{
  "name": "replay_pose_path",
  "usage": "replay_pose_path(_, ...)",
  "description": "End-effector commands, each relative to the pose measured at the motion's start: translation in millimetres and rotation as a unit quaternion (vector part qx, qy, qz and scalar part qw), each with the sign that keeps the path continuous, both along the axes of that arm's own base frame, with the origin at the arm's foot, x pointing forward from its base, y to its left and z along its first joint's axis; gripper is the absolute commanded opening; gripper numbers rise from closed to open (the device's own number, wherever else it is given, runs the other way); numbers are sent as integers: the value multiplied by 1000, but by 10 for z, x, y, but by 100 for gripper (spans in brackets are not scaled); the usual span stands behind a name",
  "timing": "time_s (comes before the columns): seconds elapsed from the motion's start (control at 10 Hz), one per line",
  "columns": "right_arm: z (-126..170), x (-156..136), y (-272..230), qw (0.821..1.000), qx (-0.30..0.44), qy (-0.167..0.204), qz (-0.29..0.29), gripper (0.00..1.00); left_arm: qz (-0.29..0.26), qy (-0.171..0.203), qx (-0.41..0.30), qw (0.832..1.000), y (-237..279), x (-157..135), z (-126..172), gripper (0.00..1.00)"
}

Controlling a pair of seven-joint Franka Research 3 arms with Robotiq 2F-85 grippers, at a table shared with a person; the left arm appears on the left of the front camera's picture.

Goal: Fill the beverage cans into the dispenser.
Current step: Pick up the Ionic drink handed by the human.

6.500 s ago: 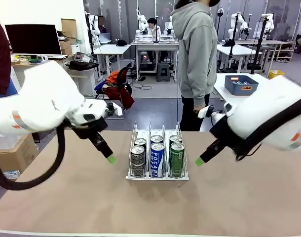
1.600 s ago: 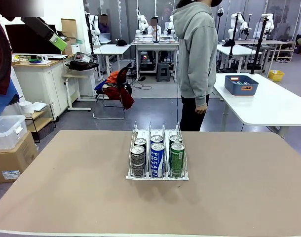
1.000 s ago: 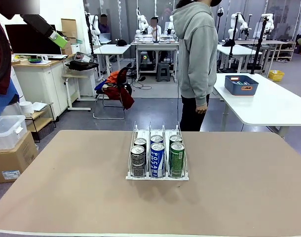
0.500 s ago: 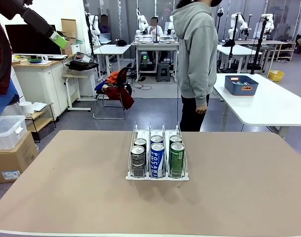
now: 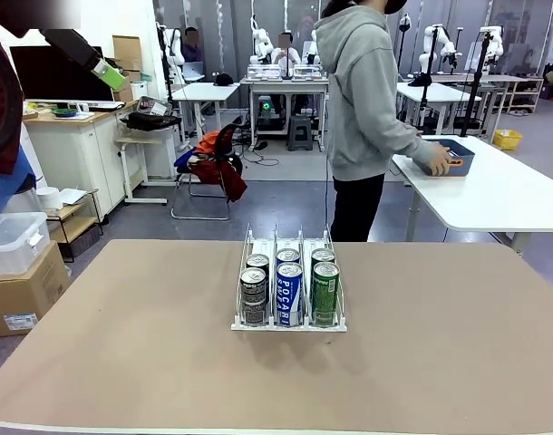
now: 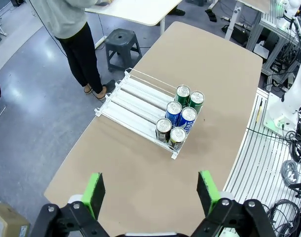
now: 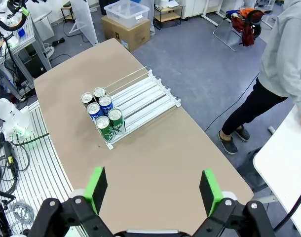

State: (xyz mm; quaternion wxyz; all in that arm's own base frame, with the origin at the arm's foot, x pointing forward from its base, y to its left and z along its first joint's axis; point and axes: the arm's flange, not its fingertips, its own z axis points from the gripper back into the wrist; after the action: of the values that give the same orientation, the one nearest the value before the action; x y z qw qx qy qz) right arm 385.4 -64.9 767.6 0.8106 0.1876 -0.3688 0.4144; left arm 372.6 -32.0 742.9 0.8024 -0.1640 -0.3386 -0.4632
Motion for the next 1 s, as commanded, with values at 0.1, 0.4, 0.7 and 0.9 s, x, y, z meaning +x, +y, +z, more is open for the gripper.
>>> replay_pose_path(0.1, -6, -1, 14, 1000, 0, -1, 1, 100, -3, -2, 1, 1000, 5, -2, 0, 100)
replay_pose_path(0.4, -6, -1, 14, 1000, 0, -1, 1, 100, -3, -2, 1, 1000, 5, -2, 0, 100)
replay_pose_path(0.7, -6, -1, 14, 1000, 0, -1, 1, 100, -3, -2, 1, 1000, 5, -2, 0, 100)
replay_pose_path(0.9, -6, -1, 14, 1000, 0, -1, 1, 100, -3, -2, 1, 1000, 5, -2, 0, 100)
